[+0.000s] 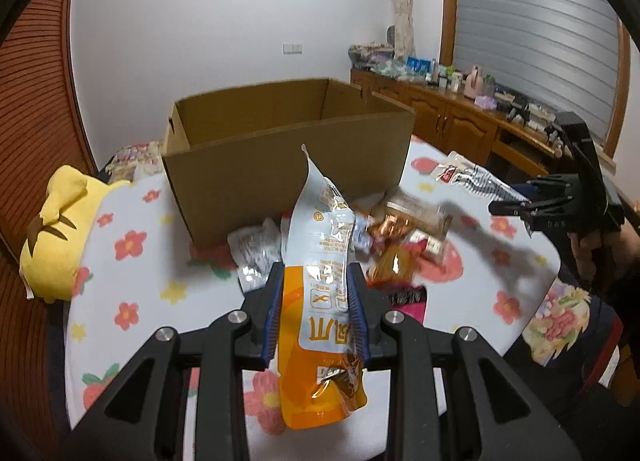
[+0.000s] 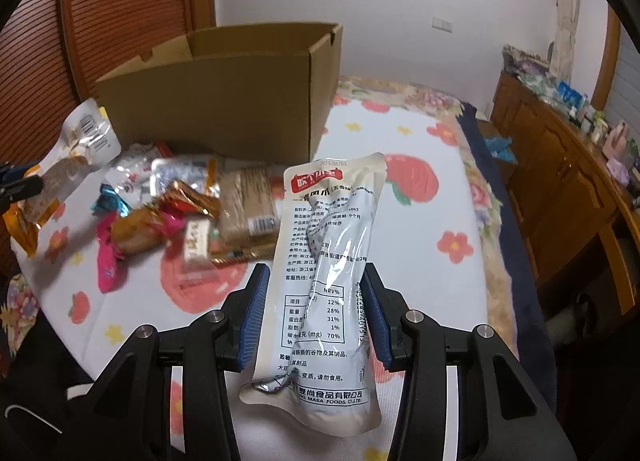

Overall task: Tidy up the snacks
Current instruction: 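Carry the orange pouch into the box with the left tool while the right tool drops the white pouch in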

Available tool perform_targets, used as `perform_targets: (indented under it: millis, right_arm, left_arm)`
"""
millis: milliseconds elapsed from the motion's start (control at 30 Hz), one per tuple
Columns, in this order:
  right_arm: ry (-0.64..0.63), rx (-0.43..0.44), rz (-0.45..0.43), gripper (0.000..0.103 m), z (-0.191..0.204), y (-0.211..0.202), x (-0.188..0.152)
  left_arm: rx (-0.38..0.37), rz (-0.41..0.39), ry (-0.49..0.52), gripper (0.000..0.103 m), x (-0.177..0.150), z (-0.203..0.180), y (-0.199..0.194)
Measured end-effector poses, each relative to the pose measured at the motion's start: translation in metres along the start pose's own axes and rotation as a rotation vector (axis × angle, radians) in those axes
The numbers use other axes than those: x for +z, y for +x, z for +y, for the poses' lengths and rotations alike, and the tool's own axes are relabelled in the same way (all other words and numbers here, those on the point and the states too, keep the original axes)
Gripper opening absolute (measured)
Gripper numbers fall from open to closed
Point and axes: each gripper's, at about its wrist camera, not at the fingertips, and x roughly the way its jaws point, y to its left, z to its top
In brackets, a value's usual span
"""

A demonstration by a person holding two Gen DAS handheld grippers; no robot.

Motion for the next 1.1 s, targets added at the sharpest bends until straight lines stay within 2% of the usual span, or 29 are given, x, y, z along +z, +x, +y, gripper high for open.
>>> perform_targets:
  millis: [267,567,767,1100]
  right_arm:
    - [-0.026,0.019,-0.072,0.046,0.013,-0.023,0.024]
    - [-0.055,0.054,-0.136,0.046,0.028,-0.027,0.074]
    - [-0.071,0.081,-0.144,0.046,0.041,-0.013,0.111]
    - [-0.072,0.088,-0.066,0.046,0.048,0.045,0.168]
  left_arm:
    - [0.016,-0.049,-0.004,0.028,0.033,0.007,-0.001]
    - [0.066,-0.094,-0.020,0.028,0.073,0.026,0.006]
    - [0.102,-0.101,-0.052,0.028,0.094,0.048,0.019]
    - [0.127,-0.065,-0.063,0.028,0.121,0.073,0.050]
